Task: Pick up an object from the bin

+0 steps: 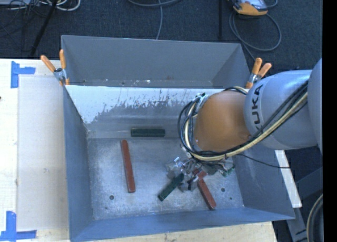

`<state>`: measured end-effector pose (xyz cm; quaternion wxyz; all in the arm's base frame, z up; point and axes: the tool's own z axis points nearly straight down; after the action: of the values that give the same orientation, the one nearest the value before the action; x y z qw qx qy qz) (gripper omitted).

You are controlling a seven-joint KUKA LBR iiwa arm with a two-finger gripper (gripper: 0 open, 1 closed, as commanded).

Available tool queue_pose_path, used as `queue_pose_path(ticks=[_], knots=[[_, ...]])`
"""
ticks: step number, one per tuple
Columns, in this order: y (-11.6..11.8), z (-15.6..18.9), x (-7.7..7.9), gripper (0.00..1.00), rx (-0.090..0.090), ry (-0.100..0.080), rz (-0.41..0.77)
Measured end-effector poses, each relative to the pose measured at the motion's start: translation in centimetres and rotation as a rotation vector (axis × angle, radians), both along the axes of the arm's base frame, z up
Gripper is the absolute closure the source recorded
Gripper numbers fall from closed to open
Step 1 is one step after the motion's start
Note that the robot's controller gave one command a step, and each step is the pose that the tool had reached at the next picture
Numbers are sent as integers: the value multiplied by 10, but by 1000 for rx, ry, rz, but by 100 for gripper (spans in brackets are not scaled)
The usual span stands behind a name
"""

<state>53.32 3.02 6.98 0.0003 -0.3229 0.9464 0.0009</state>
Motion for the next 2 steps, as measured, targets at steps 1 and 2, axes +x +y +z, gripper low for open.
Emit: queue_pose_path(ticks=[1, 2], knots=[[0, 0, 0, 100, 0, 0, 0], [0, 3, -1, 100, 0, 3, 0]])
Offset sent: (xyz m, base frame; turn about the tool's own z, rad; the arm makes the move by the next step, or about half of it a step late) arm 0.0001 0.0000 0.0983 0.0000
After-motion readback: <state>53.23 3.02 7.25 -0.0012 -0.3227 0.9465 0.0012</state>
